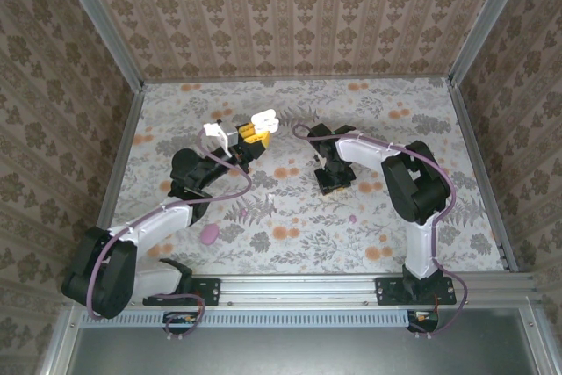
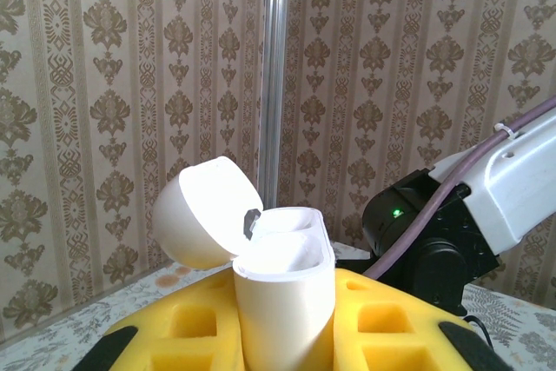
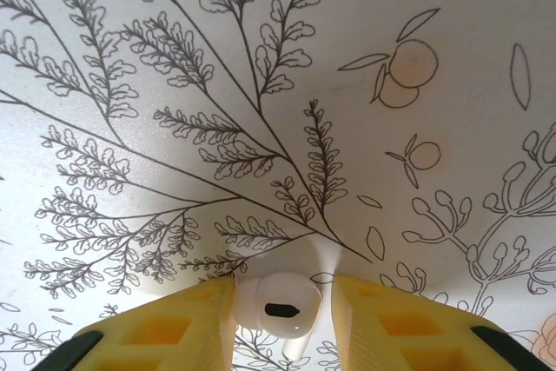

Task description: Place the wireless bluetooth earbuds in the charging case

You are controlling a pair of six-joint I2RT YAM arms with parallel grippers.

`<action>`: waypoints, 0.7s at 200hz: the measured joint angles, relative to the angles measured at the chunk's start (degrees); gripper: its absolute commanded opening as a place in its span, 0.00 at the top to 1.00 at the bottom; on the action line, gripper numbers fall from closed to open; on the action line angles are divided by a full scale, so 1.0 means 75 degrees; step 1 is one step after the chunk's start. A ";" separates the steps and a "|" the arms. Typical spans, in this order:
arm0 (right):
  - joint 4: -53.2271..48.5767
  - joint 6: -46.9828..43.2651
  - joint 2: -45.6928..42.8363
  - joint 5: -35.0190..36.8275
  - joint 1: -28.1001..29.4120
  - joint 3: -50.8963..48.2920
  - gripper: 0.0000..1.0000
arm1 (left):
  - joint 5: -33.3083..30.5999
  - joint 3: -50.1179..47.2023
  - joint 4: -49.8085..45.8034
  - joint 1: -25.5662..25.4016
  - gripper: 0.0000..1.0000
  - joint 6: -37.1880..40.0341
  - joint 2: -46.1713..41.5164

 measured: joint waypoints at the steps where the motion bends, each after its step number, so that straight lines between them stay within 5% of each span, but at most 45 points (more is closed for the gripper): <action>1: 0.0000 0.0000 0.0000 -0.0003 0.0000 0.0000 0.62 | 0.0000 0.0000 0.0000 0.0000 0.84 0.0000 0.0000; 140: 0.0073 0.0009 0.0038 0.0061 0.0041 0.0087 0.71 | 0.0023 0.0000 -0.0032 0.0000 0.84 -0.0003 0.0000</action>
